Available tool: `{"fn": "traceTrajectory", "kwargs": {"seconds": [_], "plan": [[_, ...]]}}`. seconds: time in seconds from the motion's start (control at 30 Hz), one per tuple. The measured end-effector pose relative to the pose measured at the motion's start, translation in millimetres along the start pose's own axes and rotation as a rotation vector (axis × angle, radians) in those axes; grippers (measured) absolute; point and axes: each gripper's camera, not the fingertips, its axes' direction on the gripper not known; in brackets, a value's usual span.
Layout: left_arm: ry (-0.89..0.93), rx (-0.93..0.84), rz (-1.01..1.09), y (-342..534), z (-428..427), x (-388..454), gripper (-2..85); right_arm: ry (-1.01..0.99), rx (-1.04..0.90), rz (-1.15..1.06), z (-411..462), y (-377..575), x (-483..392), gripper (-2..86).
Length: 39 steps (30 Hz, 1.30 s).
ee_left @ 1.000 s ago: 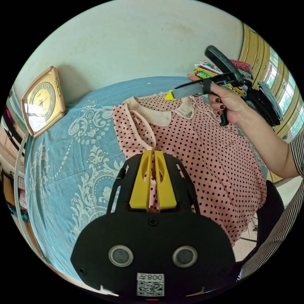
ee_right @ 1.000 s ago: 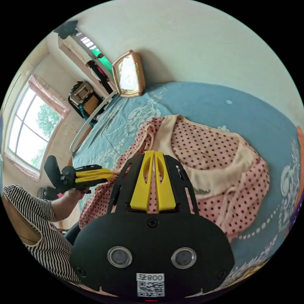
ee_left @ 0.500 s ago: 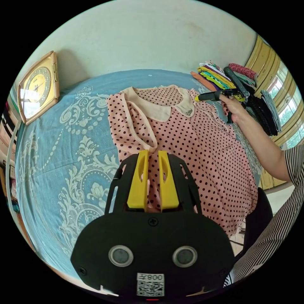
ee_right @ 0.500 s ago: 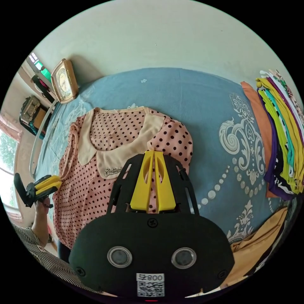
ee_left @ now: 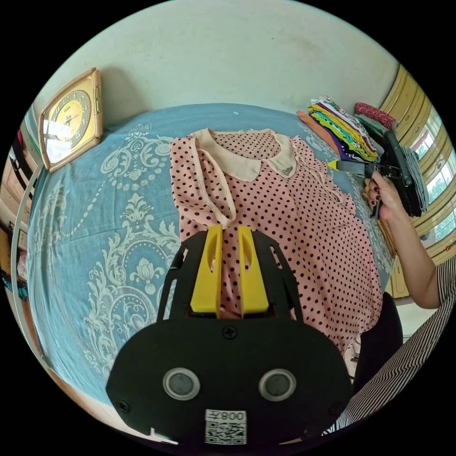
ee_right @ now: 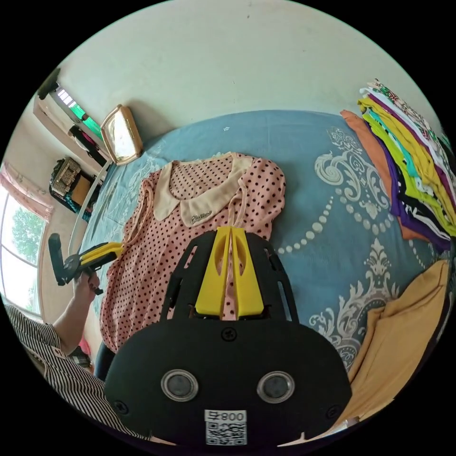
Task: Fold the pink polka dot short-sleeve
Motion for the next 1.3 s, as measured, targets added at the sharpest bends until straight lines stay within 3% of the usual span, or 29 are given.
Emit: {"fn": "traceTrajectory", "kwargs": {"seconds": [0.13,0.4,0.87,1.3], "plan": [[-0.022,-0.111,-0.016,7.1,16.0,-10.5,4.2,0.026,-0.114,0.064,23.4,47.1,19.0,0.1],[0.040,-0.059,-0.131,65.5,-64.9,-31.3,5.1,-0.048,-0.002,0.125,-53.3,104.2,31.6,0.1],[0.319,-0.105,-0.609,352.5,-168.0,-103.7,7.1,-0.233,-0.167,0.299,-118.1,382.7,49.0,0.1],[0.519,-0.174,-0.606,437.9,-154.5,-101.1,9.4,-0.203,-0.245,0.284,-116.9,470.4,23.3,1.5]]}}
